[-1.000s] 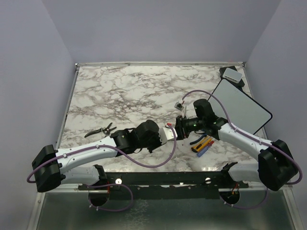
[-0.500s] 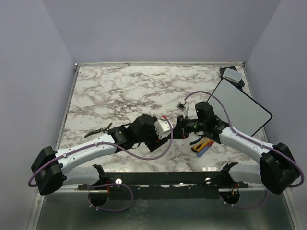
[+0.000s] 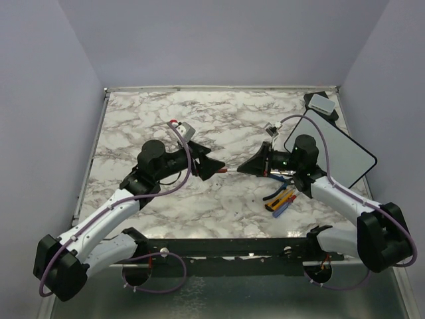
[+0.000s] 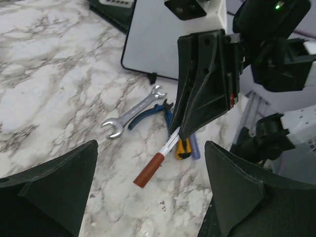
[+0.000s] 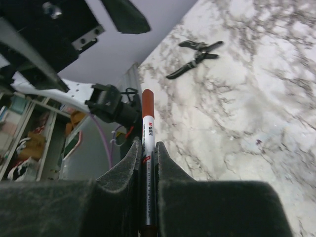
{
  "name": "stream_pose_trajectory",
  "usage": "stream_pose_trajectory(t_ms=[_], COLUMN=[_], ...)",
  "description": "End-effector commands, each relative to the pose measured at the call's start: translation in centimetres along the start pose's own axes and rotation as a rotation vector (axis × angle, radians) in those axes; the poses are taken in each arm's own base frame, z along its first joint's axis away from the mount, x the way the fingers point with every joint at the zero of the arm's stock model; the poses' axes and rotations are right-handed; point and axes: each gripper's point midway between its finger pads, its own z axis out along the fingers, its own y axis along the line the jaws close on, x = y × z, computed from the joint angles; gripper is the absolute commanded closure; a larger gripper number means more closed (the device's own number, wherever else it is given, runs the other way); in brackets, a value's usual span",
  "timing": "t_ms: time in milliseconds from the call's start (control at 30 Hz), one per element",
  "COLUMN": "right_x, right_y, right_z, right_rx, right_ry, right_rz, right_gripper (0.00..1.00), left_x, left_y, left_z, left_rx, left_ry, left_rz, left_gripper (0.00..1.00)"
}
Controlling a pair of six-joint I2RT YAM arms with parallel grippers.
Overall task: Write a sentence on the whiteboard
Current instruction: Open the whiteboard marker at the center of the board.
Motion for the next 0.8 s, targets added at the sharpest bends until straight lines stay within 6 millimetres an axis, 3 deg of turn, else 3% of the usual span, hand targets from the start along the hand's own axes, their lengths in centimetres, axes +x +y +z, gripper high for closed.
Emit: stream_pose_trajectory(t_ms=[0,100,367,767], right_x=[-1.4,-1.6,-2.5,-2.7], right_y=[5.5,6.8,7.9,6.4], right_z=[-0.9,-1.4,-1.9,-1.2], right_rx=[-0.221,-0.242,-0.232,-0.177], right_ry=[0.035,0.029,-0.034,-0.019], right_rz=[-0.11,-0.136,-0.175,-0.184], right_gripper=[1.0,1.0,1.0,1.0], left_x=[-3.3,-3.4,0.6,2.3], left_y=[-3.3,-3.2,-5.1,-5.3], left_z=[-1.0,-1.6,-2.0,-1.7], left_rx=[0.192,0.23,0.418,0.45], left_ry=[-0.114,-0.084,0.12,0.182], left_rz=[-0.131,-0.144,-0.201,-0.242], left_gripper=[0.11,0.11,0.16,0.53])
